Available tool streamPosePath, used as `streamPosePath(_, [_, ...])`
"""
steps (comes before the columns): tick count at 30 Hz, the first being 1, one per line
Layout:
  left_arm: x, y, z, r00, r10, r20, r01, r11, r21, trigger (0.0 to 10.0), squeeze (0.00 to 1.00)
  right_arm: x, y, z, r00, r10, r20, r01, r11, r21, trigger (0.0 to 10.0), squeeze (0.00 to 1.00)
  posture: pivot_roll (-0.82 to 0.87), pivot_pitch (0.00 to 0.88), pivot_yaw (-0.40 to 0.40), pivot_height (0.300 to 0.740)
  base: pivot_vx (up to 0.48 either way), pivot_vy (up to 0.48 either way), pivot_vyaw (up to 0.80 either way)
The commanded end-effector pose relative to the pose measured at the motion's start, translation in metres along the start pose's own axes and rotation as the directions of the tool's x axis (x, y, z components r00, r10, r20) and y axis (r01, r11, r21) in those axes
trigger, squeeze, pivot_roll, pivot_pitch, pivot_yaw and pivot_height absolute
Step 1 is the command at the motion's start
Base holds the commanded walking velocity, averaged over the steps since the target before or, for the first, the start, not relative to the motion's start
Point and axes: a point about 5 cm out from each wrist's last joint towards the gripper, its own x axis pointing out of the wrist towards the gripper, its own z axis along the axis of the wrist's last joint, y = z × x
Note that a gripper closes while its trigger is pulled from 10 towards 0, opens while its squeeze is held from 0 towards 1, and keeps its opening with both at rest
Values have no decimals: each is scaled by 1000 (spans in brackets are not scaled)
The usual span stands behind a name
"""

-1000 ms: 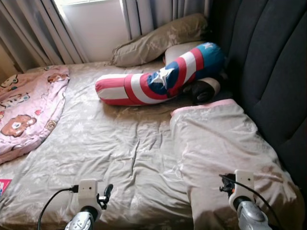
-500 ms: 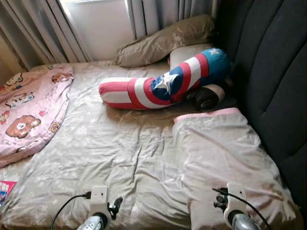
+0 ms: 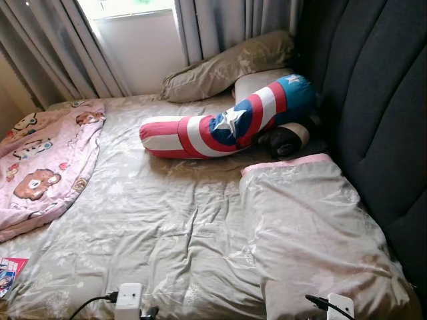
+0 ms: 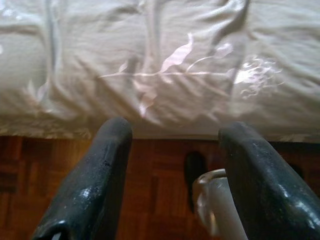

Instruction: Clean up the room

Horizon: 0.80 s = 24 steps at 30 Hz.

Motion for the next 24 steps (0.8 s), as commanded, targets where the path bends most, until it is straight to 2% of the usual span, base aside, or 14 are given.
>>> streamPosePath(1, [-2,4,-6,999,9,-34,-9,1000,18,10000,0,1,6,2,1000,20,10,-20,1000,8,10000,0,-31,0,116,740,0,0,0])
streamPosePath(5, [-3,-1,-14,998,-5,-58,7,999,32,10000,0,2,8,7,999,35,17,-34,999,-7,10000,0,-27,0,112,740,0,0,0])
streamPosePath(8, [-4,0,-16,998,5,-66,-4,1000,17,10000,0,2,12,6,999,41,6,-41,998,-43,10000,0,-19,0,107,740,0,0,0])
streamPosePath(10, [-5,0,-18,998,19,-67,-20,1000,-17,10000,0,1,16,1,998,65,-4,-65,994,-87,10000,0,-17,0,102,740,0,0,800])
streamPosePath(13, [-5,-1,-19,998,19,-65,-21,999,-32,10000,0,1,16,0,998,65,-9,-66,994,-82,10000,0,-17,0,102,740,0,0,800])
streamPosePath(18, [-4,-5,-19,998,5,-66,-7,999,-33,10000,0,1,11,1,998,60,-10,-60,996,-59,10000,0,-33,0,92,740,0,0,0])
streamPosePath(24, [-2,-9,-15,998,-5,-60,3,1000,-29,10000,0,2,10,4,998,64,-6,-64,995,-71,10000,0,-17,0,76,740,0,0,0])
